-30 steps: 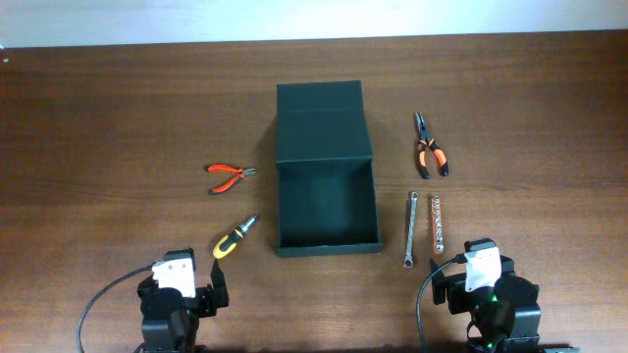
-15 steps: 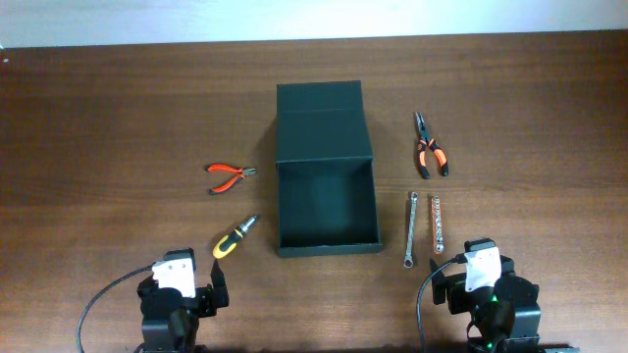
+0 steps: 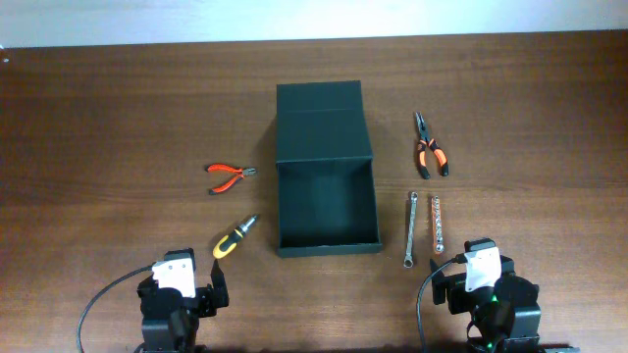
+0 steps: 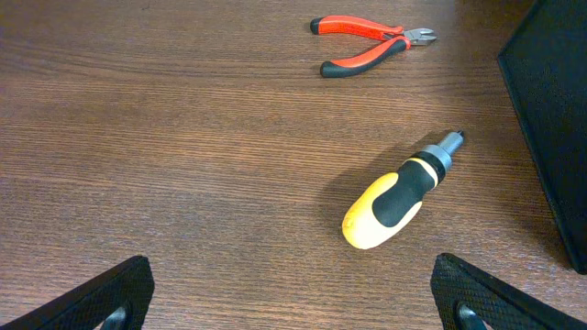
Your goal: Pack container
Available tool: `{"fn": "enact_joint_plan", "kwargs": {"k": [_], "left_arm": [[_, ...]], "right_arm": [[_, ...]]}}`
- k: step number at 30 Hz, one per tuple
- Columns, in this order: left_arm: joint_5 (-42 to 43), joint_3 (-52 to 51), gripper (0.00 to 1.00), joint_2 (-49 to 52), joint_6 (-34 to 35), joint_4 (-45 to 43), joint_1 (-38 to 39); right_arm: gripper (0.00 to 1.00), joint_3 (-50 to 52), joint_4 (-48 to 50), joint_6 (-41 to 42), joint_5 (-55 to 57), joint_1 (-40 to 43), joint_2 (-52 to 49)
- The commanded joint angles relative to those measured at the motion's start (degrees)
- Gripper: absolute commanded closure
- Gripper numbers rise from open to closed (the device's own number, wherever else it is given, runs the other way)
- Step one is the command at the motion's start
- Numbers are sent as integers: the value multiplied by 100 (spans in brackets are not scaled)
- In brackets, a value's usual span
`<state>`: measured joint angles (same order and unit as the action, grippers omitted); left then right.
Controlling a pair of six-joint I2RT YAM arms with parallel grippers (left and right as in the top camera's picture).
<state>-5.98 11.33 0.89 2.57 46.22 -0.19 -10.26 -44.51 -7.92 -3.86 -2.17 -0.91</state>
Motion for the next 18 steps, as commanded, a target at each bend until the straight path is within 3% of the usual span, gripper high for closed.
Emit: {"fn": "enact_joint_plan", "kwargs": {"k": [1, 13, 18], "left_arm": [[42, -52, 1, -59, -92, -2, -35], [42, -52, 1, -59, -92, -2, -35], [42, -52, 1, -59, -92, -2, -35]], "right_arm": [[1, 61, 24, -15, 111, 37, 66], [1, 61, 22, -33, 127, 37, 66], [1, 61, 24, -319, 651, 37, 66]]}}
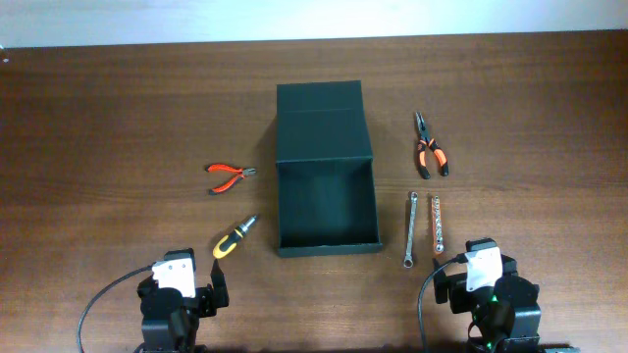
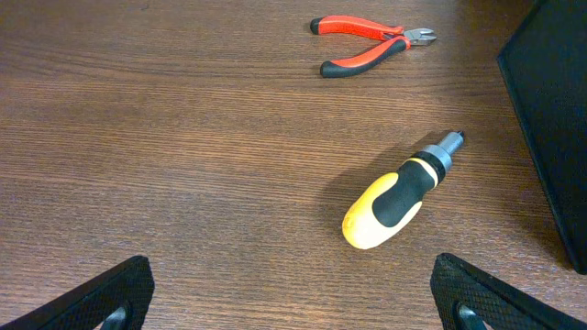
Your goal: Pack container
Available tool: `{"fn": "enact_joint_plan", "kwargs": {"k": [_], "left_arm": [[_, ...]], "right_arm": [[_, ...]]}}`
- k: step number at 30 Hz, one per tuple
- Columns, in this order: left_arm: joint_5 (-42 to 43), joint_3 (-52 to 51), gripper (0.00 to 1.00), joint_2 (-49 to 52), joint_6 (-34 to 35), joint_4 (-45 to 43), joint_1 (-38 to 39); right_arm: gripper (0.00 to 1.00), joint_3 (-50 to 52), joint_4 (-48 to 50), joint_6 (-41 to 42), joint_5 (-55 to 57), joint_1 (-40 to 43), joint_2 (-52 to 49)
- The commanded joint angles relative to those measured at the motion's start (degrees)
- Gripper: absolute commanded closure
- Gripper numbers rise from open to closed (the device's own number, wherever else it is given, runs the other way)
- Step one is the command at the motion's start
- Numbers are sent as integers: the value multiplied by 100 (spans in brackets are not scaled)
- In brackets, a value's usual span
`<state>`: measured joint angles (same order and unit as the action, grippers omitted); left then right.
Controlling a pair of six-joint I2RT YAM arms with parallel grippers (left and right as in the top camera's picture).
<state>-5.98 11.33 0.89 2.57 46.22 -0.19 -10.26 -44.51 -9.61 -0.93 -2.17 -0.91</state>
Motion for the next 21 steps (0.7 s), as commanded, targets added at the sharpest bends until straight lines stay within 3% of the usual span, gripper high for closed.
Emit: {"fn": "enact_joint_plan", "kwargs": {"k": [1, 14, 21], "left_arm": [[42, -52, 1, -59, -92, -2, -35], [42, -52, 1, -59, -92, -2, -35], [42, -52, 1, -59, -92, -2, -35]], "right_arm": [[1, 61, 24, -151, 358, 37, 66], [1, 39, 208, -146, -44, 33, -22], [1, -1307, 723, -149, 15, 33, -1679]]}}
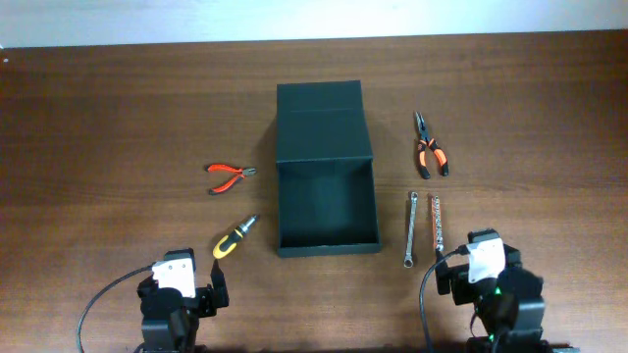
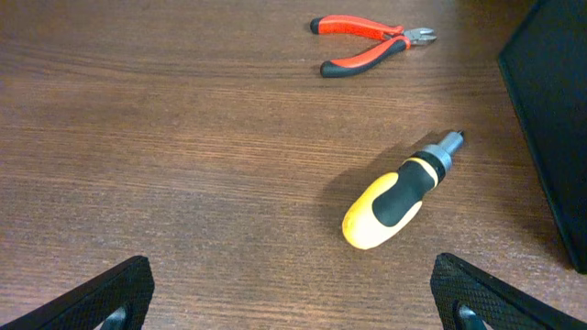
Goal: Pack container
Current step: 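Move the right gripper to the orange-black pliers and grasp them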
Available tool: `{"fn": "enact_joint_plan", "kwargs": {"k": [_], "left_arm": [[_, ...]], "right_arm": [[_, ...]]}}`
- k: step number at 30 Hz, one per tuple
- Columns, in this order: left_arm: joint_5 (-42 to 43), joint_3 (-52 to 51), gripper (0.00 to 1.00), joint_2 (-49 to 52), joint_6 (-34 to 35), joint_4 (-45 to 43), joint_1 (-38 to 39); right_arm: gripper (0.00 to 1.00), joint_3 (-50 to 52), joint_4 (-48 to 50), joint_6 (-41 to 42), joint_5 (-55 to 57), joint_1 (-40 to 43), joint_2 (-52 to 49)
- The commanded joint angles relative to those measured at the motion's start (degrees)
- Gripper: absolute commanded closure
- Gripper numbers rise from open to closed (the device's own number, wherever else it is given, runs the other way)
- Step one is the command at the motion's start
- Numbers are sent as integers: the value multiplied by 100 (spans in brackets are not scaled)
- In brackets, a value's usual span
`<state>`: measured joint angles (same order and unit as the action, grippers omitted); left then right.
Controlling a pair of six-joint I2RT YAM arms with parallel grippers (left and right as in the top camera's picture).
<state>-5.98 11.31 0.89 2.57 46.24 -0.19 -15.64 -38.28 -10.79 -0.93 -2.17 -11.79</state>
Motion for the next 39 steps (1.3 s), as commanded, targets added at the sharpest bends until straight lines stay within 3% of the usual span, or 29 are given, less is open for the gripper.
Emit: {"fn": "enact_joint_plan", "kwargs": {"k": [1, 11, 20, 26, 39], "left_arm": [[42, -50, 1, -59, -92, -4, -35], [42, -50, 1, -59, -92, -4, -35], [42, -50, 1, -59, -92, -4, -35], [42, -50, 1, -59, -92, -4, -35], [42, -50, 1, -59, -92, -4, -35]], "right_arm": [[1, -1086, 90, -33, 22, 33, -922], [1, -4459, -518, 76, 33, 33, -4446], [1, -6616, -1471, 372, 197, 33, -7191], [1, -7053, -1534, 446, 240, 33, -8303], [1, -6988, -1224, 372, 315, 72, -9180]]}}
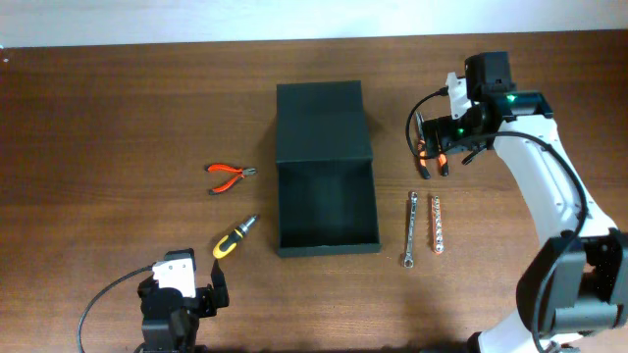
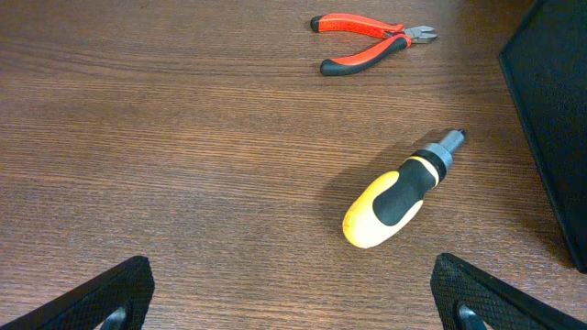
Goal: Pack container
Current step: 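Move the right gripper to the orange-black pliers and grasp them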
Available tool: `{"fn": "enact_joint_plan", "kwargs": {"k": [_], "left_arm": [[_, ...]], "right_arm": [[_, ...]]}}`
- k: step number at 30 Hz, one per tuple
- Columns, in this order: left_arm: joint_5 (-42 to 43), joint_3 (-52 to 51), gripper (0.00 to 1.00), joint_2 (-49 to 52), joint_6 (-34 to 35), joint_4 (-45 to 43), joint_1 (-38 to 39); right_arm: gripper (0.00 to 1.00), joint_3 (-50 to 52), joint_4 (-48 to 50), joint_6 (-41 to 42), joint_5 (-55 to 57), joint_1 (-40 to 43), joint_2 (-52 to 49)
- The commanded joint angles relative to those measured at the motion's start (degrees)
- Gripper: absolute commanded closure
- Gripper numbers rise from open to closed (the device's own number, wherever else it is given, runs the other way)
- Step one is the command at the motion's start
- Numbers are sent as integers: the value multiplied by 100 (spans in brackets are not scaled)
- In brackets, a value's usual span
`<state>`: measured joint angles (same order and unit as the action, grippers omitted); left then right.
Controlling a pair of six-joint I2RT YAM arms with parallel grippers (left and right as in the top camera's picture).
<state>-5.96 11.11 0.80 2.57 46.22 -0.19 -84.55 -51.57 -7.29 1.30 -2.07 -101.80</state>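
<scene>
A dark green box (image 1: 328, 249) lies open at the table's middle, its lid (image 1: 322, 123) folded back. Left of it are red cutters (image 1: 231, 176) (image 2: 371, 41) and a yellow-and-black screwdriver (image 1: 235, 238) (image 2: 399, 203). To the right lie orange-handled long-nose pliers (image 1: 439, 164), a steel wrench (image 1: 411, 228) and an orange bit strip (image 1: 437, 226). My right gripper (image 1: 432, 147) hangs over the pliers, its jaws seemingly open astride the handles. My left gripper (image 2: 293, 307) rests open near the front edge, short of the screwdriver, nothing between its fingers.
The box's side wall (image 2: 559, 110) shows at the right edge of the left wrist view. The right arm (image 1: 549, 196) stretches from the front right corner across the table's right side. The wall edge runs along the far side.
The right arm has gone from its rest at the front right to the far right, with its gripper now over the long-nose pliers. The left arm and all tools have stayed put.
At the first two moments both arms sat at rest near the front edge, tools spread either side of the open box. Then the right arm had shifted slightly at its base. Now it is stretched out over the long-nose pliers; the left gripper stays open and still.
</scene>
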Motion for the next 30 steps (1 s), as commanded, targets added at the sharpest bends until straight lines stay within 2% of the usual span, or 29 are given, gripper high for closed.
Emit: {"fn": "enact_joint_plan", "kwargs": {"k": [1, 9, 14, 30], "left_arm": [[39, -31, 1, -50, -92, -2, -35], [39, -31, 1, -50, -92, -2, -35], [39, -31, 1, -50, -92, -2, -35], [39, -31, 1, -50, -92, -2, -35]], "right_arm": [[1, -72, 155, 22, 90, 87, -225], [1, -31, 439, 35, 44, 468, -852], [1, -31, 442, 33, -372, 664, -1117], [1, -31, 428, 190, -474, 619, -1681]]}}
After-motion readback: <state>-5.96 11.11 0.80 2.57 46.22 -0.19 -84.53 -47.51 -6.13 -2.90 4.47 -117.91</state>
